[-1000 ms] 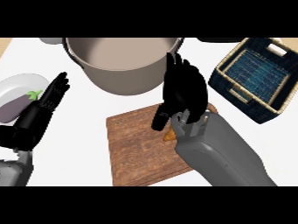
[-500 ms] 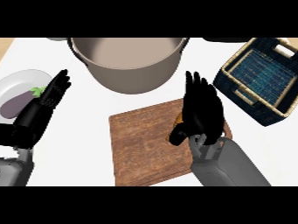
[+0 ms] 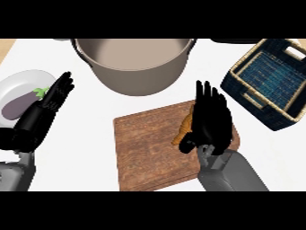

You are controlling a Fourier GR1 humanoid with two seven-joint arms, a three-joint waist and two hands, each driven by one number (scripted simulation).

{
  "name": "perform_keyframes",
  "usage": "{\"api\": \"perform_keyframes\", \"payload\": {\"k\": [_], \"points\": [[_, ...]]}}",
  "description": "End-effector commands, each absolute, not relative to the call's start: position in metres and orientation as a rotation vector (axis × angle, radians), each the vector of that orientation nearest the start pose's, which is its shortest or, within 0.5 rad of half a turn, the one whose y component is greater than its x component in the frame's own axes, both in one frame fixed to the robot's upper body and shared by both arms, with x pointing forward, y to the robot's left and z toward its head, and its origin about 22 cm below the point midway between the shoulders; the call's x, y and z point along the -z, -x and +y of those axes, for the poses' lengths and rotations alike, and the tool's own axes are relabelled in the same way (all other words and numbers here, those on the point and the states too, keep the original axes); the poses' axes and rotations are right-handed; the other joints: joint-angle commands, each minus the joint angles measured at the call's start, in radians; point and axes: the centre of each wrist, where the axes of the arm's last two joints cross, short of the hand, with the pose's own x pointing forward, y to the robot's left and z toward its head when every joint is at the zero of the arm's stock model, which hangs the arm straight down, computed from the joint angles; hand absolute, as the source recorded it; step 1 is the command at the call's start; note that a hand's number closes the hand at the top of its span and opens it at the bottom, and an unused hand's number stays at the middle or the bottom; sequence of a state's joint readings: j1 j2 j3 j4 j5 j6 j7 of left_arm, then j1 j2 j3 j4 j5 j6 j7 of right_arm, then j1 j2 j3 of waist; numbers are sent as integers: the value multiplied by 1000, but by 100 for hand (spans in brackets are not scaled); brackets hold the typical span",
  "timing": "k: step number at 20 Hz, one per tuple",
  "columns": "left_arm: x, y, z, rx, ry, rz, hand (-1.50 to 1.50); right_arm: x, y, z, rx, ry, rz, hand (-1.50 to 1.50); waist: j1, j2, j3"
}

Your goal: Pick the croissant from the cutting board and place it in the basket

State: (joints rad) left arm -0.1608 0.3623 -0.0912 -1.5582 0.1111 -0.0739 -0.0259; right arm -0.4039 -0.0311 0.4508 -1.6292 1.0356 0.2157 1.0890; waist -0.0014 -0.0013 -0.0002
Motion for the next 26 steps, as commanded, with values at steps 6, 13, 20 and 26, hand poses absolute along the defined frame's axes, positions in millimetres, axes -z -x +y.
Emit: {"api": "perform_keyframes", "payload": {"k": [6, 13, 20, 26], "points": [[-53, -278, 258, 387, -37, -1696, 0, -116, -257, -70, -741, 1034, -969, -150, 2, 0, 0], [-58, -279, 279, 384, -61, -1674, 0, -88, -269, -58, -791, 1071, -880, -150, 8, 1, 0], [-70, -280, 262, 380, -34, -1684, 0, -75, -273, -64, -809, 1073, -844, -150, 5, 0, 0], [-62, -279, 259, 363, -37, -1689, 0, -74, -284, -67, -816, 1072, -802, -150, 6, 1, 0]]}}
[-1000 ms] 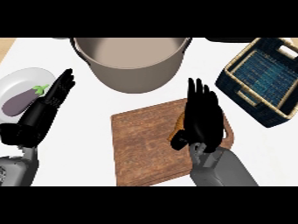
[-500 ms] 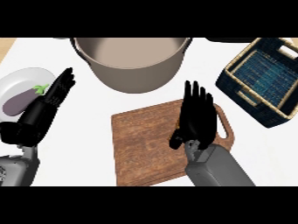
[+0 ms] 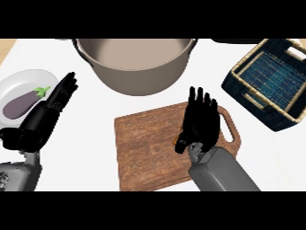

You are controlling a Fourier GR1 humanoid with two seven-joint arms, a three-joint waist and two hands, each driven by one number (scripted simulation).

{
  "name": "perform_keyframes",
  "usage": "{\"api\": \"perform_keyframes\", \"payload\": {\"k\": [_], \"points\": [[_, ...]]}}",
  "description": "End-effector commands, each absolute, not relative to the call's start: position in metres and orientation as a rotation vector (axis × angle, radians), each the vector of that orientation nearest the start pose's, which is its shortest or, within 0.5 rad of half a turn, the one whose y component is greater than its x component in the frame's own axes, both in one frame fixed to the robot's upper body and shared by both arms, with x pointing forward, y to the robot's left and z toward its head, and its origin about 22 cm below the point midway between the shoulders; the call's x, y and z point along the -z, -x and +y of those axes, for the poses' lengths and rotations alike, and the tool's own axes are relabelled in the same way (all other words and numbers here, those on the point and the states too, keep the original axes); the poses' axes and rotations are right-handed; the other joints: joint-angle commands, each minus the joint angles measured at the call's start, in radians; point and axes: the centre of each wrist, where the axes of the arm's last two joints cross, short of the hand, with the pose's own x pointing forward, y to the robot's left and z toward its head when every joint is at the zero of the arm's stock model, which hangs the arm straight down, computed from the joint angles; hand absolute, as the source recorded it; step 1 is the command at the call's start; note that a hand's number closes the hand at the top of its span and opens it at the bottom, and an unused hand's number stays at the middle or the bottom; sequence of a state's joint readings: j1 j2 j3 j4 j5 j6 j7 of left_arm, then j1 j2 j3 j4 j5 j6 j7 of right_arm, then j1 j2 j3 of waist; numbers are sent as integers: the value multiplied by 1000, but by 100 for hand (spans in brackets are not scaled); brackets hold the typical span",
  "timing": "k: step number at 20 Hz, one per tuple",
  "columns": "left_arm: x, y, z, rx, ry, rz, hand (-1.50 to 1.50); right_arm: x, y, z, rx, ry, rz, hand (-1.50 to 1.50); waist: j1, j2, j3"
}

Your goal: Pick the croissant from the cutting board and place it in the basket

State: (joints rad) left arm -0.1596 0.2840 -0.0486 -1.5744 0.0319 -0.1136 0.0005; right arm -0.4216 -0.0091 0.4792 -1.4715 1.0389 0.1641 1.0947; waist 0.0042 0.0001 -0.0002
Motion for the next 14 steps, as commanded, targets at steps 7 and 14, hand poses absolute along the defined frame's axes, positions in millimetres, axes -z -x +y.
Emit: {"api": "perform_keyframes", "payload": {"k": [7, 14], "points": [[-58, -283, 261, 377, -39, -1697, 0, -42, -300, -73, -817, 1080, -728, -150, 2, 1, 0], [-67, -282, 274, 383, -43, -1689, 0, -54, -298, -73, -824, 1024, -693, -150, 5, 0, 0]]}}
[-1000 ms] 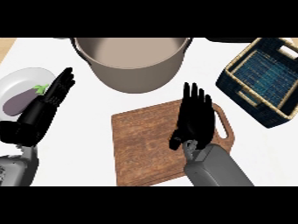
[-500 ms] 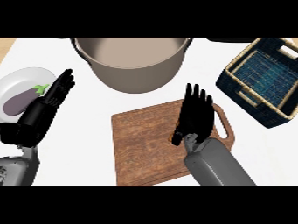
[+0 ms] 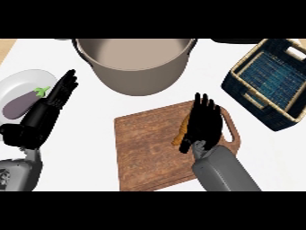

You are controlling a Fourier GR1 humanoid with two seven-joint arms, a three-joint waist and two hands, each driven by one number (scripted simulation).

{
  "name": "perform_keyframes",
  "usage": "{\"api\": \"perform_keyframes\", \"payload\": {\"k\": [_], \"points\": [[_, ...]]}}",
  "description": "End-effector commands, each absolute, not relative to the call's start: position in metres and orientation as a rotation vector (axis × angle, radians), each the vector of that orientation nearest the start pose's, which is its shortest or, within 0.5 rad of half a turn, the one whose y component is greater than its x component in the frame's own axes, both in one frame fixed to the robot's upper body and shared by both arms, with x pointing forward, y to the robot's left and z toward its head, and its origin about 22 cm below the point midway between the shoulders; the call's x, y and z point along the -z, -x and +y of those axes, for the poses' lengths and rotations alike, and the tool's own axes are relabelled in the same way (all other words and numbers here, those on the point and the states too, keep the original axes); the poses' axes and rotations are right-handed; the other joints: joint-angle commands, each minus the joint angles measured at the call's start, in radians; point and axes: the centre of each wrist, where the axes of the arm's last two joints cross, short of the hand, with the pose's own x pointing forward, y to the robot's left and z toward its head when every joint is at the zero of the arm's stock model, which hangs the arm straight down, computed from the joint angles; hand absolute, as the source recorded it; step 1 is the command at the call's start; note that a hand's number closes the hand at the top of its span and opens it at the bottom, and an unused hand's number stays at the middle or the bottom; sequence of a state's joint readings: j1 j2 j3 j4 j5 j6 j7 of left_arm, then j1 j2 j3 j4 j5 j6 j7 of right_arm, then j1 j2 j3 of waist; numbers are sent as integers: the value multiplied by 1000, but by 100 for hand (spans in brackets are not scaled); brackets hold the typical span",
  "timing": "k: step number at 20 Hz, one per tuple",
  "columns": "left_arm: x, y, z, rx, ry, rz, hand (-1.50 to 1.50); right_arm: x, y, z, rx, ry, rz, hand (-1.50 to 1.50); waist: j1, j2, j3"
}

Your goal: Pick the croissant from the cutting board and place it in the basket

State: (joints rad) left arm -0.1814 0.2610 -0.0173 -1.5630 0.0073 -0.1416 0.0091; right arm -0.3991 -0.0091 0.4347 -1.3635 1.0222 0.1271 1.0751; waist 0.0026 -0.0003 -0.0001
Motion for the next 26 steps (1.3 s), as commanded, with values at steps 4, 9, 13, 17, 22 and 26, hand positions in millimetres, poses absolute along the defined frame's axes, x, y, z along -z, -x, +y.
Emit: {"api": "perform_keyframes", "payload": {"k": [4, 9, 13, 17, 22, 26], "points": [[-62, -265, 274, 374, -40, -1688, 0, -21, -294, -87, -844, 980, -674, -150, 4, 0, 0], [-54, -281, 260, 374, -52, -1695, 0, -3, -297, -80, -942, 949, -643, 150, 3, 1, 0], [-46, -280, 257, 387, -42, -1689, 0, -9, -302, -97, -953, 954, -657, 150, -1, 0, 0], [-44, -277, 272, 381, -49, -1679, 0, 10, -288, -95, -1084, 996, -683, 150, 0, 0, 0], [-40, -272, 270, 385, -30, -1679, 0, -35, -320, -60, -1001, 1061, -744, 150, 9, 1, 0], [-62, -288, 251, 412, 6, -1695, 0, -75, -354, -45, -786, 1041, -807, 150, 45, 8, 1]]}}
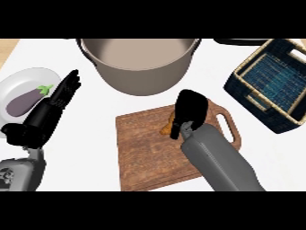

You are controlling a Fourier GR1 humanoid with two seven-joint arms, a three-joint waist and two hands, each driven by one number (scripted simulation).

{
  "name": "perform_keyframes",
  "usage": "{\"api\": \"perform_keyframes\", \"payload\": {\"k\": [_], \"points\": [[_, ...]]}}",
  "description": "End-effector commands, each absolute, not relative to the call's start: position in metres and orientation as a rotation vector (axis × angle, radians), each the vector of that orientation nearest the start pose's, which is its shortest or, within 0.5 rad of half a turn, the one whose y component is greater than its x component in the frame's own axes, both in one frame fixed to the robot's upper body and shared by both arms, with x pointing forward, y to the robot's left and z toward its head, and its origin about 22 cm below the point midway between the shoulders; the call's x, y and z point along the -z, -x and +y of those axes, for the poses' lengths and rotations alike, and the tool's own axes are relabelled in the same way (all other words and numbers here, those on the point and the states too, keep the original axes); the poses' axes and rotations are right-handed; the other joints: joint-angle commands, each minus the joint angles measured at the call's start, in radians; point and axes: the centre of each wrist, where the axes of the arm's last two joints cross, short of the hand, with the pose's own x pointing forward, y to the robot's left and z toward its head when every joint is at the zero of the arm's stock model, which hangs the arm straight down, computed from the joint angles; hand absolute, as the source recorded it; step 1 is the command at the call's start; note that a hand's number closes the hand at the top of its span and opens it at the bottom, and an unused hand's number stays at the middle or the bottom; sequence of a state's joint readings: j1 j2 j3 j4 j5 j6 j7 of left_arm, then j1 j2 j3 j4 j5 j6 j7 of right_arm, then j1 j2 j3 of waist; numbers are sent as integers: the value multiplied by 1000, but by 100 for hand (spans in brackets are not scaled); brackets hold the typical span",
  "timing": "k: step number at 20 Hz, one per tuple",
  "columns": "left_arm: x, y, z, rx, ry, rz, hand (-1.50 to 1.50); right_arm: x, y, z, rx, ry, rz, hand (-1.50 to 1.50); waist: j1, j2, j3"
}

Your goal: Pick the croissant from the cutting board and place it in the basket

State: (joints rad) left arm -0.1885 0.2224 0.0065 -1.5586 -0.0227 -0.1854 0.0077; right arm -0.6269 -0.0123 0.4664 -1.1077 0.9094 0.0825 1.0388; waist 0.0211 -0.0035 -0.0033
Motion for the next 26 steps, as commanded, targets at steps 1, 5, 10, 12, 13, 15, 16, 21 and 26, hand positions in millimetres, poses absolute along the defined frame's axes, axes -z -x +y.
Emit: {"api": "perform_keyframes", "payload": {"k": [1, 5, 10, 12, 13, 15, 16, 21, 26], "points": [[-55, -286, 266, 401, -19, -1686, 0, -89, -356, -41, -796, 1050, -827, 150, 8, 8, 3], [-65, -278, 258, 422, 0, -1693, 0, -98, -372, -37, -683, 1038, -927, 150, 25, 9, 4], [-56, -290, 257, 389, -24, -1690, 0, -130, -364, -34, -443, 931, -1188, 150, 3, 7, 4], [-58, -287, 257, 408, -6, -1684, 0, -157, -360, -28, -321, 899, -1350, 150, 7, 3, 4], [-54, -283, 256, 399, -9, -1674, 0, -166, -352, -16, -292, 931, -1399, 150, 11, -2, 3], [-49, -278, 266, 388, -29, -1660, 0, -193, -350, -16, -219, 926, -1496, 150, -2, -4, 3], [-55, -287, 265, 384, -55, -1681, 0, -196, -346, -13, -181, 942, -1534, 150, -16, -3, 3], [-62, -283, 248, 391, -36, -1674, 0, -244, -334, -9, -76, 972, -1550, 150, -22, -8, 3], [-51, -273, 271, 411, -59, -1695, 0, -269, -332, -6, -48, 1081, -1475, 150, -17, -5, 2]]}}
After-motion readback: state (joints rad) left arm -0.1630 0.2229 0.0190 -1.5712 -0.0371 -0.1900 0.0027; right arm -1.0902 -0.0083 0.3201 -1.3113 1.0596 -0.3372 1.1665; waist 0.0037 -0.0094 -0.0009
